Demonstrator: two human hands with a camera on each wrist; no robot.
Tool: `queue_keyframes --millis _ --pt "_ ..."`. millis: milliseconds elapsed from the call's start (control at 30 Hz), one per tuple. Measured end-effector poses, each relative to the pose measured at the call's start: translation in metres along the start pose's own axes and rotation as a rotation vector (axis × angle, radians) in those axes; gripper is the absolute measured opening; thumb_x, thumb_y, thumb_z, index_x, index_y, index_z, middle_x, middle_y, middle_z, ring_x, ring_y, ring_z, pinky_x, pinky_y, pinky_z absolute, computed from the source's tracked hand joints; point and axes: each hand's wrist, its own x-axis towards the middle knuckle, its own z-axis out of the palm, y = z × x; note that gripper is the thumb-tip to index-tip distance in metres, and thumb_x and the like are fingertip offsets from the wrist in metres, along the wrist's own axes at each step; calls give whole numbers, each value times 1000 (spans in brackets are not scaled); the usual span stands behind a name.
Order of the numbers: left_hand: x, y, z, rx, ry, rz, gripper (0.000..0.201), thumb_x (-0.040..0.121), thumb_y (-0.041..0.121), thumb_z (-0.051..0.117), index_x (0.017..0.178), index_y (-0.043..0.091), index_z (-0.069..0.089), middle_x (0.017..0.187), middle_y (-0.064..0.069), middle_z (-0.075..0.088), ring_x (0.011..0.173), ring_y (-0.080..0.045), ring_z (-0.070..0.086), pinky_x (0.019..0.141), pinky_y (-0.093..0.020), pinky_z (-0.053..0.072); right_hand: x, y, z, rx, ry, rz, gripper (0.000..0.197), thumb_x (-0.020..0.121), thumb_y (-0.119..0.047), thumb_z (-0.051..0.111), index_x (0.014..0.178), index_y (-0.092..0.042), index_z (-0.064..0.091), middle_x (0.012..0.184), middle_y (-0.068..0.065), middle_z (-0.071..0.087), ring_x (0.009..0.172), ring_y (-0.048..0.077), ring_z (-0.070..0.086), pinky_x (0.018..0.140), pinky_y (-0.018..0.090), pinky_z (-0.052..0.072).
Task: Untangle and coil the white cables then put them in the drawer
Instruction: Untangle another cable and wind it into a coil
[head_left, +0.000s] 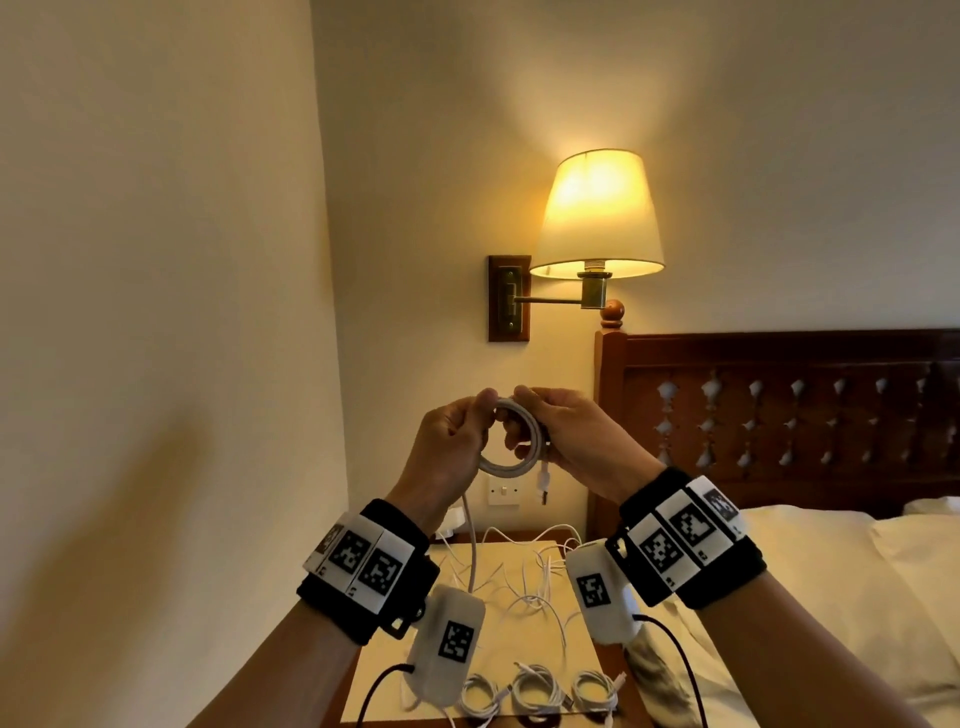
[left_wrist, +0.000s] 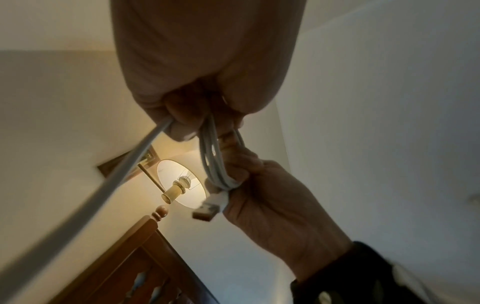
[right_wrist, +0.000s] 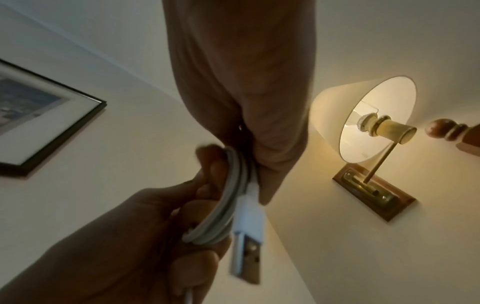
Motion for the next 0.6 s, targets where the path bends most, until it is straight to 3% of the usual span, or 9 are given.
queue_keyframes --millis 67,200,267,367,467,600 --pt "1 -4 0 15 47 18 39 99 44 40 83 18 63 63 -1 41 59 -11 36 55 -20 34 -4 1 -4 -159 28 -41 28 103 -23 44 104 -7 67 89 7 69 80 16 68 70 24 55" --pt "2 -13 0 28 93 41 36 98 43 42 78 19 59 61 2 42 60 -10 38 59 -22 35 -11 2 -17 -345 39 -16 16 97 -16 55 102 -12 70 93 5 74 88 14 71 68 22 56" --pt "3 -15 1 52 105 64 35 99 40 42 77 19 58 60 1 41 59 -10 37 58 -22 35 -12 3 -21 -422 82 4 13 94 -17 61 97 -12 72 88 4 74 84 15 70 68 22 57" --pt "7 -18 1 132 127 131 34 99 38 42 76 19 58 57 3 42 54 -9 37 56 -21 35 -14 1 -23 -493 140 35 15 91 -25 66 89 -12 73 79 2 72 68 10 63 57 19 49" --pt "9 -24 3 230 157 205 32 99 37 43 79 19 60 53 7 42 50 -8 37 52 -22 33 -13 -7 -22 -410 183 87 20 91 -24 66 90 -5 71 71 4 66 59 10 56 51 18 45" --pt "11 -32 9 210 164 194 31 99 36 43 85 19 65 53 7 43 51 -10 37 53 -29 34 -12 -17 -10 -143 237 84 17 93 -16 62 101 0 63 80 12 69 64 15 70 59 20 55"
